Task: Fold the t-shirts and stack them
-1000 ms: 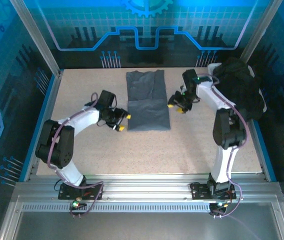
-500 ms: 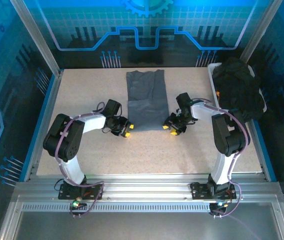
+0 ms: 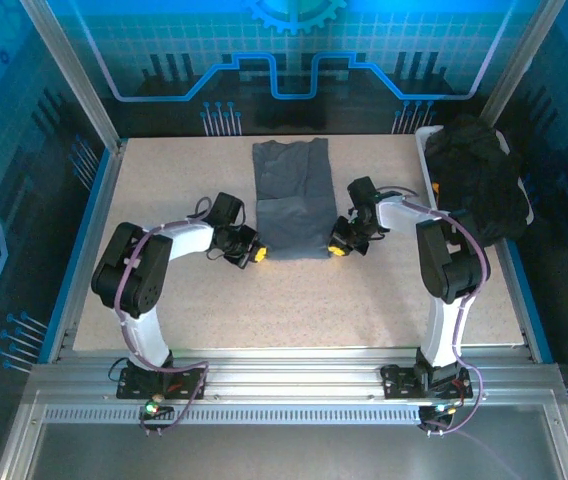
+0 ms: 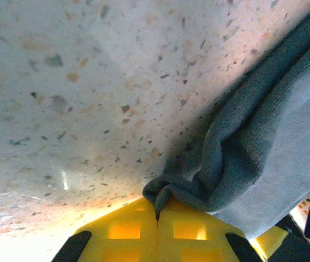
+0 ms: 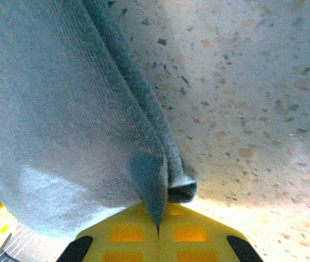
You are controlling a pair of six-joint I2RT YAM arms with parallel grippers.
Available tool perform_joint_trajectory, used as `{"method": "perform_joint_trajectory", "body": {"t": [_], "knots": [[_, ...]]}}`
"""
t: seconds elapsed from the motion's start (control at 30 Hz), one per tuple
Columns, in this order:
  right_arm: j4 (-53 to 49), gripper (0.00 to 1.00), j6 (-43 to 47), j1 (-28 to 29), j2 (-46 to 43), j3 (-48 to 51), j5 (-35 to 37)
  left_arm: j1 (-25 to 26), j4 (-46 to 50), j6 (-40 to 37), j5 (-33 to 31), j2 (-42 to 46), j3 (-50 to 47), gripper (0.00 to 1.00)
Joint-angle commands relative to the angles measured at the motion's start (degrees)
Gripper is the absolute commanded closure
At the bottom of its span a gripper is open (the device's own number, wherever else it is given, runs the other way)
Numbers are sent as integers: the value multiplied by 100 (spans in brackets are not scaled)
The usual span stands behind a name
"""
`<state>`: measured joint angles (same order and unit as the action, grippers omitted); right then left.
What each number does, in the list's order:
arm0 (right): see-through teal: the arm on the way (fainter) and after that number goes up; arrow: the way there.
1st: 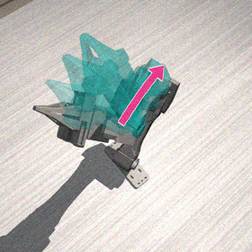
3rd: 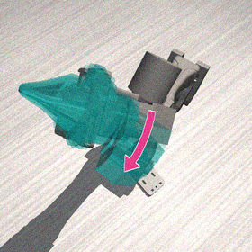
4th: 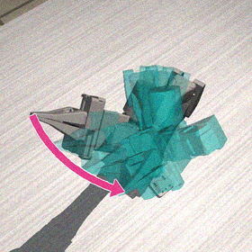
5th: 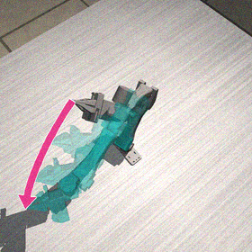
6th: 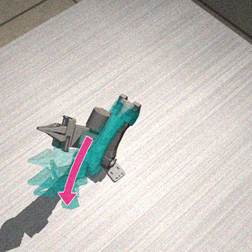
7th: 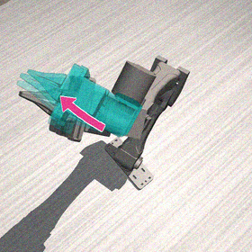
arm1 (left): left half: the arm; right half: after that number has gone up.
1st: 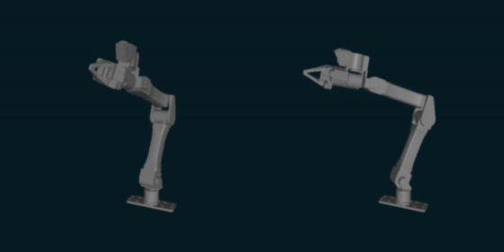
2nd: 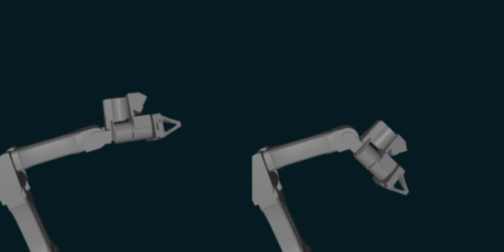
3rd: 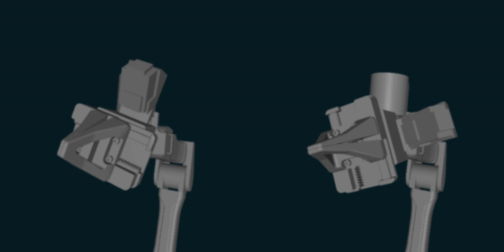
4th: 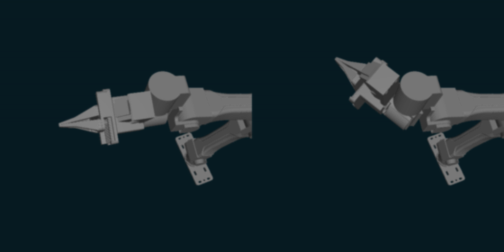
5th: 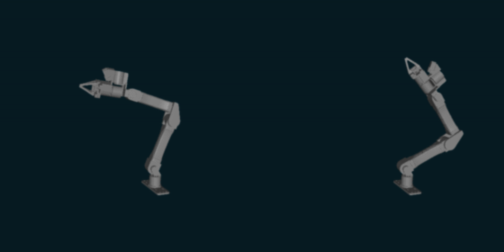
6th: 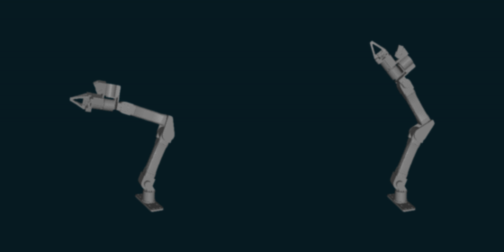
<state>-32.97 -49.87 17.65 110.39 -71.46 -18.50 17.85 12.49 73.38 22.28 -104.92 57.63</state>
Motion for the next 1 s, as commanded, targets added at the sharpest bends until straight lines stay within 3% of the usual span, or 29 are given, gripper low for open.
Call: {"method": "perform_joint_trajectory", "body": {"t": [0.0, 0.17, 0.3, 0.5, 0.7, 0.97], "knots": [[-263, 100, 131, 148, -583, 382, 164, -3, 475, -293, 25, 470, -172, 100], [-166, 100, 65, 476, -1180, 1226, 11, 193, 467, -398, 384, 1064, -1064, 100], [-412, 100, -8, 970, -1760, 1817, -146, 716, 524, -258, 549, 1786, -1797, 100], [-1008, 100, -507, 1367, -3029, 2284, -150, 1368, 1452, 66, 116, 3492, -2036, 100], [-1912, 100, -875, 1217, -3395, 1290, -111, 1202, 2061, -159, -345, 4040, -1145, 100], [-2439, 100, -760, 401, -1942, -911, -169, 427, 1135, 78, -588, 2947, 328, 100]]}}
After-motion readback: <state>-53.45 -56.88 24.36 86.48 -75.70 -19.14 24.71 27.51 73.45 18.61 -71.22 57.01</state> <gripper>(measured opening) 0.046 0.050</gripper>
